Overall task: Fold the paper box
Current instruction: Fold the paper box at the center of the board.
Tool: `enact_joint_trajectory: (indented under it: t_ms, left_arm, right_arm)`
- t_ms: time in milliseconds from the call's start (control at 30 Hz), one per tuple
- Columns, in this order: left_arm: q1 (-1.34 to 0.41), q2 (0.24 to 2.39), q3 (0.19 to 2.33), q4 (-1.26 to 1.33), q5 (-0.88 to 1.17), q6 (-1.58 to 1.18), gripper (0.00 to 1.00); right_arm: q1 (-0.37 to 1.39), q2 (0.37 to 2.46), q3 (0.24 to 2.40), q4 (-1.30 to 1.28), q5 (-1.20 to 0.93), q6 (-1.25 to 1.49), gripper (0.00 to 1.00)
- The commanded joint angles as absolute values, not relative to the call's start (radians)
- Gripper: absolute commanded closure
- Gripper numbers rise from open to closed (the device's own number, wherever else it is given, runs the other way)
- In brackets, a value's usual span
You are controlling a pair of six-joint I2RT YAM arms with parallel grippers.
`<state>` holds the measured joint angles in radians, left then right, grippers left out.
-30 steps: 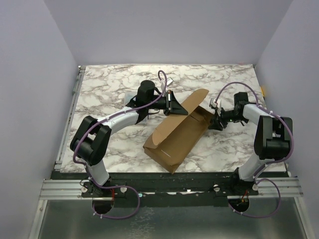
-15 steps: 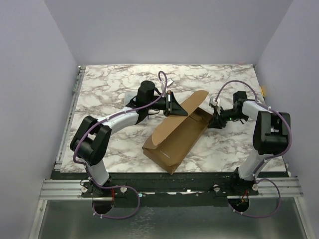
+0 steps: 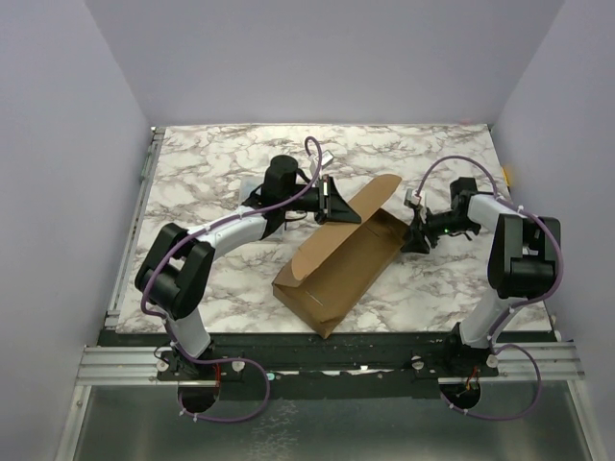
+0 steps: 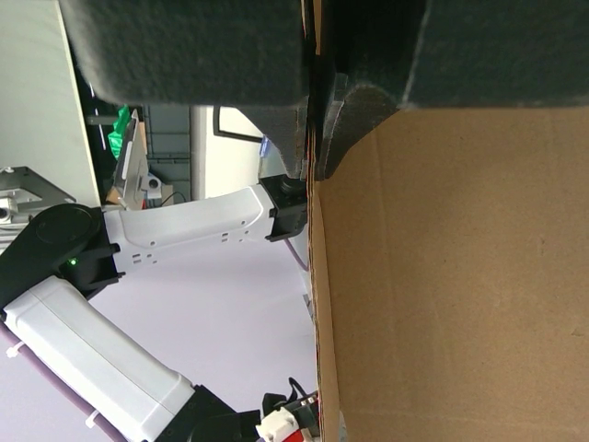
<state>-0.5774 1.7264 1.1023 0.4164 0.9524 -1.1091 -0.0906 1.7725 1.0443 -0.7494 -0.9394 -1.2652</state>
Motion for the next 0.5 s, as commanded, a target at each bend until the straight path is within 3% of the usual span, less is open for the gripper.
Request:
enact_joint_trajectory:
  t_ms: [0,467]
  left_arm:
    - [-0.564,1.735,1.1,0.404,0.976,-1.085,1.0]
    - [-0.541,1.738,1.122,0.266,0.942,-0.978,1.0]
  right_arm:
    - [-0.104,1.732,1.027,-0.782,-0.969,-1.263,0.5]
    - [-0.131,1.619,0.939,-0.742,-0.923,-1.266,0.4]
